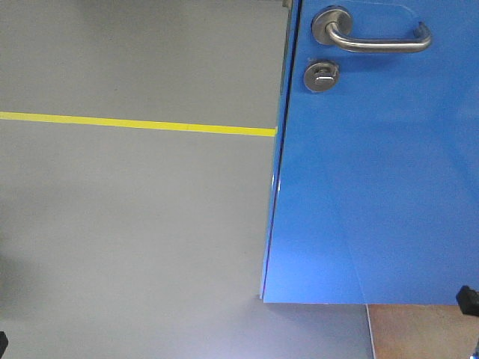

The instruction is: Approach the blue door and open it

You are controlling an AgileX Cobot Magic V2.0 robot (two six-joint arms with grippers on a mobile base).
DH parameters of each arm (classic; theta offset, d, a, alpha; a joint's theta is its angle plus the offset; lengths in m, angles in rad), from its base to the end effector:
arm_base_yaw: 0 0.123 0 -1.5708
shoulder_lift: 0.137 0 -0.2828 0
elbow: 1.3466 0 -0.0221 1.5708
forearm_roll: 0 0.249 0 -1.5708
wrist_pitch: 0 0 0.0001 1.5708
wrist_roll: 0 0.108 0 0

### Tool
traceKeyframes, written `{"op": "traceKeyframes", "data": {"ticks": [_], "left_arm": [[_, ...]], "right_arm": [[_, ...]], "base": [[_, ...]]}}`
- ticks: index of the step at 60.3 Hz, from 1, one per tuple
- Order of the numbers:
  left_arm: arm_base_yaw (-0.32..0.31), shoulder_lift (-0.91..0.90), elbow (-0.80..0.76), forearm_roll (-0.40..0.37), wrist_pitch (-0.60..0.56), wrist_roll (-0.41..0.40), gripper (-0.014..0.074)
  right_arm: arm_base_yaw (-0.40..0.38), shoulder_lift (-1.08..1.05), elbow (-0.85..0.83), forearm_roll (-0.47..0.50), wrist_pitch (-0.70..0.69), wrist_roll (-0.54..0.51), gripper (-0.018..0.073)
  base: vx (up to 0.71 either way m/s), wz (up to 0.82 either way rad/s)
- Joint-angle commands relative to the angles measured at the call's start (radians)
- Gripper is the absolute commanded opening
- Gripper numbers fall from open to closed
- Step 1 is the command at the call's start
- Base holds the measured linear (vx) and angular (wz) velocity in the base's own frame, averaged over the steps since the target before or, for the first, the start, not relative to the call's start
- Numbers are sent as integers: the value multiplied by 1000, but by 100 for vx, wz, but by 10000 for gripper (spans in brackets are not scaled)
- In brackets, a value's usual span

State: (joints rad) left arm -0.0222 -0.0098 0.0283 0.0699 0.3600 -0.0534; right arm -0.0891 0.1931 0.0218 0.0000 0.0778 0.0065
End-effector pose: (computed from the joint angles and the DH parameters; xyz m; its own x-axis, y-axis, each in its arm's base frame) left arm 0.0698 0.0011 0.1670 -0.2864 0.0184 -0.9579 0.0021 0.9998 0.0186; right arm 0.0876 -0.0078 0.1827 -0.2027 0.0246 -0.9789 0.0903 0.9959 0.0064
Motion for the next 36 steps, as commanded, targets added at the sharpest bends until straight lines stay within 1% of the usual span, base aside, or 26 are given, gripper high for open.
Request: {"op": "traceKeyframes", "data": {"ticks": [1,4,7,16,36], "left_arm": [[0,-18,-20,-2,-82,-4,71],[0,-18,-20,-2,-82,-4,71],[0,-18,-20,-2,-82,-4,71],[0,-18,-20,-2,-82,-4,71],[0,-18,-20,-2,-82,-4,71]], "right_arm": [[-2,-52,6,-11,-94,-14,-4],[-2,-91,18,-11,-86,-12,-4],[-2,-133,17,-8,-49,-12,-4],[-2,-214,17,19,-35,-12,-4],[-2,-213,17,18,-41,-12,-4]], "base": [[0,0],[0,0],[0,0],[0,0],[0,0]]}}
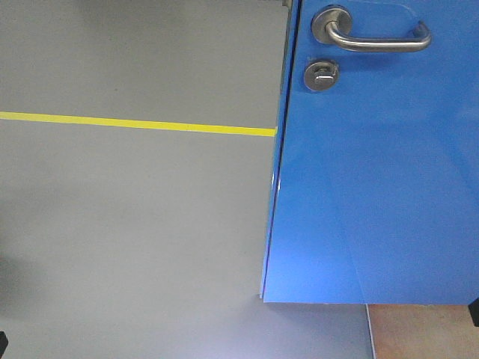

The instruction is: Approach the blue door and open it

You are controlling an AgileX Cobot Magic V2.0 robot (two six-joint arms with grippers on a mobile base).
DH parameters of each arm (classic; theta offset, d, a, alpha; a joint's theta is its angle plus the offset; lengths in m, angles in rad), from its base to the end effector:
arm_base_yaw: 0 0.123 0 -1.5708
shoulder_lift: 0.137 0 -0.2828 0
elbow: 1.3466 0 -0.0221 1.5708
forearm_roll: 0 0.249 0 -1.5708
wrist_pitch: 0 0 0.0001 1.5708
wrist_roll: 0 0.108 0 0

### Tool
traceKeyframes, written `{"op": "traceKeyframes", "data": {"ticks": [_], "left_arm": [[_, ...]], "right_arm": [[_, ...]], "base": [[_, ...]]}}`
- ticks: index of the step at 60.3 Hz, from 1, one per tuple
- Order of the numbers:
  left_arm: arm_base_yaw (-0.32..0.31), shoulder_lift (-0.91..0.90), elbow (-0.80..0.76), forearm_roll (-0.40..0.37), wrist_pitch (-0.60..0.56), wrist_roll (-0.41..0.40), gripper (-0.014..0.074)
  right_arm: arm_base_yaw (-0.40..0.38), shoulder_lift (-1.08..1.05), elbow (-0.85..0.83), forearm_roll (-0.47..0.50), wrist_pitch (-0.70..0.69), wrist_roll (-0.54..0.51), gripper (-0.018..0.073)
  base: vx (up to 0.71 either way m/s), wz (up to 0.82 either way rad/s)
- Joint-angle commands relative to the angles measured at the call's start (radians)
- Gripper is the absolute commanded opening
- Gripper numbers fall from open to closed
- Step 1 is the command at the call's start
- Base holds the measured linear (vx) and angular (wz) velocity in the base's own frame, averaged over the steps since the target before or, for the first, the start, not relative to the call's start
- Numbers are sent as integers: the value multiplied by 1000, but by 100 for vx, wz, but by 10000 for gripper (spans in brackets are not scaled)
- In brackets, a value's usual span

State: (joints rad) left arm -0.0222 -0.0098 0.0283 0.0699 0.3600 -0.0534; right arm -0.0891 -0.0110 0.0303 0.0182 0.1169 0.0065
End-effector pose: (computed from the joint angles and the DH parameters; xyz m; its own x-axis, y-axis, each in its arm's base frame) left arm 0.0698 0.0011 0.1670 -0.2864 0.0184 -0.9579 0.0021 0.9998 0.0186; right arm 0.0740 -0.0064 0.1921 -0.0466 0.0288 -0.9985 0.0880 0.9958 0.0246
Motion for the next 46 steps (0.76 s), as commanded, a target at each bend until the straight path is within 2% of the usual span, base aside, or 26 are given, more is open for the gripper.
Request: {"op": "traceKeyframes", "data": {"ticks": [1,46], "left_arm": [[0,-18,-20,-2,-82,-4,71],[0,-18,-20,-2,-82,-4,71]], "right_arm": [[-2,-9,9,0,-80,-12,-4],[-2,-9,9,0,-81,-12,-4]], "base": [[0,0],[0,0]]}}
